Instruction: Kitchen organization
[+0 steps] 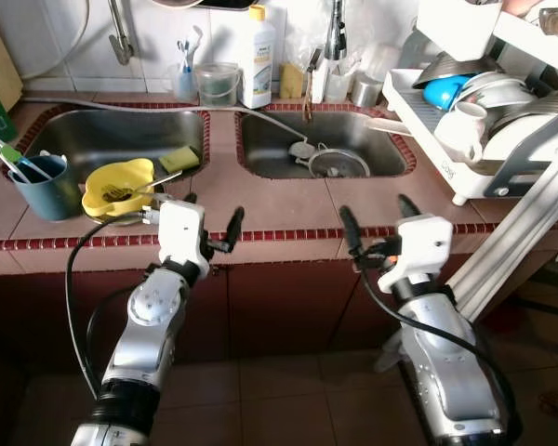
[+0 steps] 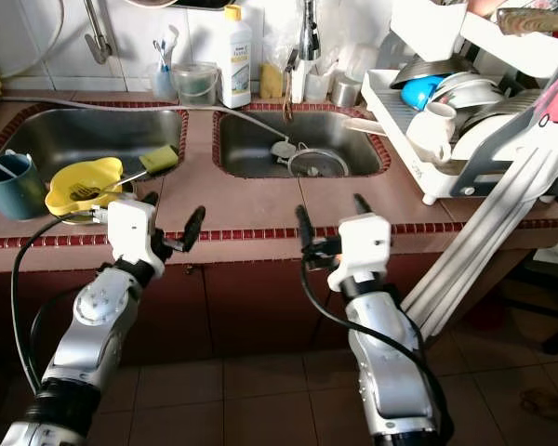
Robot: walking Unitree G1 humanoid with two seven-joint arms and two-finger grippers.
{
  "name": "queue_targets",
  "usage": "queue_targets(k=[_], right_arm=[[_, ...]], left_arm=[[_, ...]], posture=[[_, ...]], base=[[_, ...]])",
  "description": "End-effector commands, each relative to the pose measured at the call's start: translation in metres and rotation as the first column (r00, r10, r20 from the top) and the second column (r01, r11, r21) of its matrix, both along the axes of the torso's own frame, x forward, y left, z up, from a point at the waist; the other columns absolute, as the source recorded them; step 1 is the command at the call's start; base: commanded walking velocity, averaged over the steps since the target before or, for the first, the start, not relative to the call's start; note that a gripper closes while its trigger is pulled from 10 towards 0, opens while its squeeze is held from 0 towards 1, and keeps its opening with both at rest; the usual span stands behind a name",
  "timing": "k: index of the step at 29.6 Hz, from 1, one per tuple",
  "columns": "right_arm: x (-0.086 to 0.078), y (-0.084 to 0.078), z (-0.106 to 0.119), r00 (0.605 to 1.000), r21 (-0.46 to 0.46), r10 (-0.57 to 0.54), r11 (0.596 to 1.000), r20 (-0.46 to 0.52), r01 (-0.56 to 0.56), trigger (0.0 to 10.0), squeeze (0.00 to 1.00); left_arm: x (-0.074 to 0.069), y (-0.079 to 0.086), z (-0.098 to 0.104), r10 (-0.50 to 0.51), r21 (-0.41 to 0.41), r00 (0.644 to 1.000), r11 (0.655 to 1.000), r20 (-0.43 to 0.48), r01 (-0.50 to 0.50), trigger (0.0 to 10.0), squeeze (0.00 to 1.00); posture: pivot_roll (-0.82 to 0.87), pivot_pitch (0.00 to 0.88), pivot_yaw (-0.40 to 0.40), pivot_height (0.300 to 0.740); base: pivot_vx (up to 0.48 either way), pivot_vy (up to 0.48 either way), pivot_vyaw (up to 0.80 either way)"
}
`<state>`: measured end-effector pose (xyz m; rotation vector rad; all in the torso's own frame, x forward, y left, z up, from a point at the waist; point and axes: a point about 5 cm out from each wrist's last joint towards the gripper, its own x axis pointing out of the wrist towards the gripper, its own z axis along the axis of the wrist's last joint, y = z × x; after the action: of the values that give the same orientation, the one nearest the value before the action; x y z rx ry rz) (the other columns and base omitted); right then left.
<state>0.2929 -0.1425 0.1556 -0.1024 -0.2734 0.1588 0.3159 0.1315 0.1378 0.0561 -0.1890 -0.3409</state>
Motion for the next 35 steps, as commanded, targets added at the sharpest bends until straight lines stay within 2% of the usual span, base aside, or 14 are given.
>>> queue_targets(k=[1,3,7,30,33,35], right_arm=[[0.0016,-0.003,0.0024,1.0,0.0,-0.02,1.0,0.014,0.02,10.0,0.0],[0.0023,0.0001,0.0038,0.999,-0.036,-0.018,0.999,0.028,0.019,10.0,0.0],[0.0028,0.0014,0.0025,1.0,-0.014,-0.016,1.0,0.022,0.016,10.0,0.0],[0.0047,-0.0001,0.0023,0.999,-0.025,-0.01,1.0,0.031,0.01,10.0,0.0],[0.0047,0.0007,0.0014,1.0,0.028,0.007,1.0,0.019,-0.007,10.0,0.0],[0.0048,0.0003,0.0018,1.0,0.026,0.007,1.0,0.022,-0.007,10.0,0.0]], left_arm=[[-0.0016,-0.004,0.0039,-0.026,-0.005,1.0,1.0,0.005,0.026,10.0,0.0],[-0.0073,-0.0046,0.0053,-0.044,-0.025,0.999,0.999,-0.004,0.044,10.0,0.0],[-0.0101,-0.0048,0.0095,-0.05,-0.042,0.999,0.998,0.009,0.05,10.0,0.0],[-0.0104,-0.0053,0.0122,-0.048,0.002,0.999,0.999,-0.005,0.048,10.0,0.0],[-0.0109,-0.0056,0.0117,-0.052,0.002,0.999,0.999,-0.003,0.052,10.0,0.0],[-0.0111,-0.0057,0.0118,-0.054,0.003,0.999,0.999,0.001,0.054,10.0,0.0]], posture=[[-0.19,0.048,-0.026,0.74],[-0.19,0.048,-0.027,0.74],[-0.19,0.045,-0.03,0.74],[-0.19,0.018,-0.041,0.74],[-0.19,0.015,-0.041,0.74],[-0.19,0.015,-0.041,0.74]], base=[[0.0,0.0,0.0],[0.0,0.0,0.8],[0.0,0.0,0.8],[0.0,0.0,0.8],[0.0,0.0,0.0],[0.0,0.0,0.0]])
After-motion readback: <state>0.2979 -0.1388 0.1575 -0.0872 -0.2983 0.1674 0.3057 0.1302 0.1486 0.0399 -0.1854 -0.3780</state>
